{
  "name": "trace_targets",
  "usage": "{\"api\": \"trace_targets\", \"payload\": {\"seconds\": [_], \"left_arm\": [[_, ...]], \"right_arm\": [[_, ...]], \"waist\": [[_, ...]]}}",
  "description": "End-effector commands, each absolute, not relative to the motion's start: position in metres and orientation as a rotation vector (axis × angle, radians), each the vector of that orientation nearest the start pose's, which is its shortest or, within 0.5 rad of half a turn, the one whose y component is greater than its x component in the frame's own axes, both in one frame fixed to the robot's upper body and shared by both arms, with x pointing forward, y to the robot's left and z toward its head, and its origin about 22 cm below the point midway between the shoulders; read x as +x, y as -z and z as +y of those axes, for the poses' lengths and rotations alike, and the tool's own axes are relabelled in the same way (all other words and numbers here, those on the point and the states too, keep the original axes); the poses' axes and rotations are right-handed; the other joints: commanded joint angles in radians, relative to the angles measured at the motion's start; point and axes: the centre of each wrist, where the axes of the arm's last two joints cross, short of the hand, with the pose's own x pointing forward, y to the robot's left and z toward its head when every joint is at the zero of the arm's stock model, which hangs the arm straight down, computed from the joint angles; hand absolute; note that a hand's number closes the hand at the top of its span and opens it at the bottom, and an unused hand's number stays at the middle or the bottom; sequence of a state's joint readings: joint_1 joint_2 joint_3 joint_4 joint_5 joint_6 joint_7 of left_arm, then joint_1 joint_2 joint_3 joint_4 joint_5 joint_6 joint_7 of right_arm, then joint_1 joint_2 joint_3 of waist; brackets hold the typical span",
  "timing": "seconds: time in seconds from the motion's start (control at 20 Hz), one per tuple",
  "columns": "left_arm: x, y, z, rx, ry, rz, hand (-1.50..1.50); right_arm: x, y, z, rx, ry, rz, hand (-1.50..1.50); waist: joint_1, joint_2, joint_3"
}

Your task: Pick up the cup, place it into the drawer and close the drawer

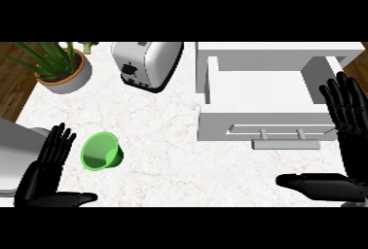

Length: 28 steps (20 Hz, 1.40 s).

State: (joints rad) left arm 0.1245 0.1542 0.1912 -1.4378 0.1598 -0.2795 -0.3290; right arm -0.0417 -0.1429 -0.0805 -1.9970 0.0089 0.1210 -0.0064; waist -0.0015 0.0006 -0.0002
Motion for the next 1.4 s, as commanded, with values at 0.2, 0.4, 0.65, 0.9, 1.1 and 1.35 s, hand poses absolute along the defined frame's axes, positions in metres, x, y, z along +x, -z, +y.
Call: {"api": "trace_targets", "payload": {"seconds": [0.2,0.4,0.65,0.9,1.1,1.35], "left_arm": [[0.216,0.099,0.349,-0.007,-0.048,-1.664,-1.5],[0.21,0.122,0.358,-0.007,-0.051,-1.667,-1.5],[0.225,0.139,0.352,-0.003,-0.056,-1.694,-1.5],[0.214,0.15,0.368,-0.005,-0.097,-1.7,-1.5],[0.223,0.151,0.36,-0.035,-0.069,-1.681,-1.5],[0.218,0.152,0.365,-0.023,-0.058,-1.715,-1.5]], "right_arm": [[0.233,-0.13,-0.246,-0.074,-0.232,-2.04,-1.5],[0.22,-0.111,-0.258,-0.06,-0.229,-2.029,-1.5],[0.212,-0.11,-0.268,-0.067,-0.234,-2.027,-1.5],[0.23,-0.113,-0.273,-0.069,-0.25,-2.031,-1.5],[0.236,-0.111,-0.284,-0.071,-0.235,-2.029,-1.5],[0.232,-0.12,-0.247,-0.033,-0.235,-2.041,-1.5]], "waist": [[-0.004,0.001,-0.001],[-0.005,0.0,0.0],[-0.011,0.001,-0.001],[-0.01,0.003,-0.001],[-0.013,0.005,-0.002],[-0.012,0.005,-0.003]]}}
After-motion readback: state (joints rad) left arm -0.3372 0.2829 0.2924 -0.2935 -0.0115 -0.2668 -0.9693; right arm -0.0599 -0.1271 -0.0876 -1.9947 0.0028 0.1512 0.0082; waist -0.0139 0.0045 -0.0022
